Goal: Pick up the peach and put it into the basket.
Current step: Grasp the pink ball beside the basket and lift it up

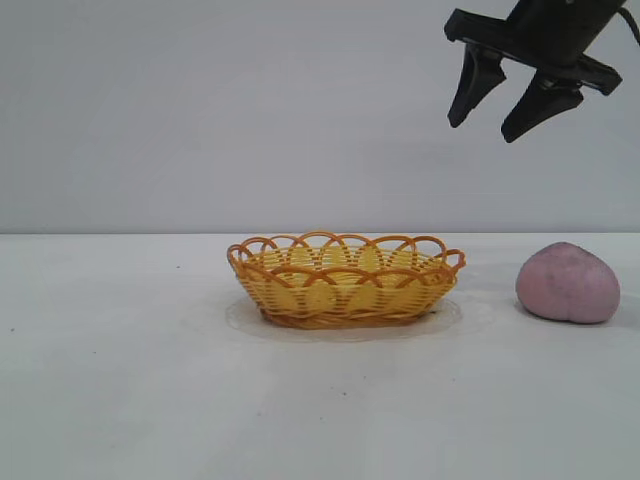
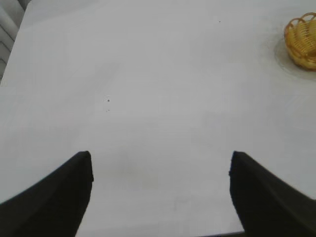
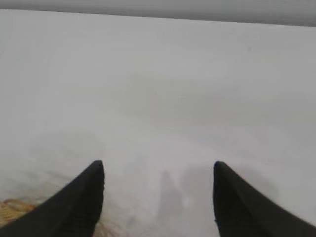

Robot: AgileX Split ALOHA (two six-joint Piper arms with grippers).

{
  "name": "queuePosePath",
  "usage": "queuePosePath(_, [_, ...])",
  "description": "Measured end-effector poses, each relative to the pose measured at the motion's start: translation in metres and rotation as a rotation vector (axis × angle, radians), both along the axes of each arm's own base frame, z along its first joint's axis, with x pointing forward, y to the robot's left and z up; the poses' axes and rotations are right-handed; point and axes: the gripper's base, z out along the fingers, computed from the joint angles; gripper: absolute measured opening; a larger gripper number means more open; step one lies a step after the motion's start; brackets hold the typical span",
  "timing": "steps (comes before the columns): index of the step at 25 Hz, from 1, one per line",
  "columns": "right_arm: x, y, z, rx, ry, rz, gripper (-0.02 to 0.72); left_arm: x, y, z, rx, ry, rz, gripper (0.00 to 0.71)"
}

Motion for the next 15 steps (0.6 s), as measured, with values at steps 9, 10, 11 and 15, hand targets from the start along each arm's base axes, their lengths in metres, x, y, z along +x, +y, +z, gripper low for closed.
queuePosePath(9, [-0.0017,0.0009,-0.0007,-0.043,-0.018,0.072,0.457,0.0003,0.0002,0.0005,0.002,-0.006,0.001,0.534])
queuePosePath(10, [-0.0018,0.001,-0.0008,-0.044,-0.018,0.076,0.408,0.0003,0.0002,0.0005,0.002,-0.006,0.001,0.534])
queuePosePath(11, [-0.0022,0.0012,-0.001,-0.048,-0.017,0.084,0.405,0.0003,0.0002,0.0005,0.002,-0.006,0.001,0.534])
queuePosePath(15, [-0.0044,0.001,-0.0027,-0.083,-0.011,0.129,0.376,0.0003,0.0002,0.0005,0.002,-0.006,0.001,0.534])
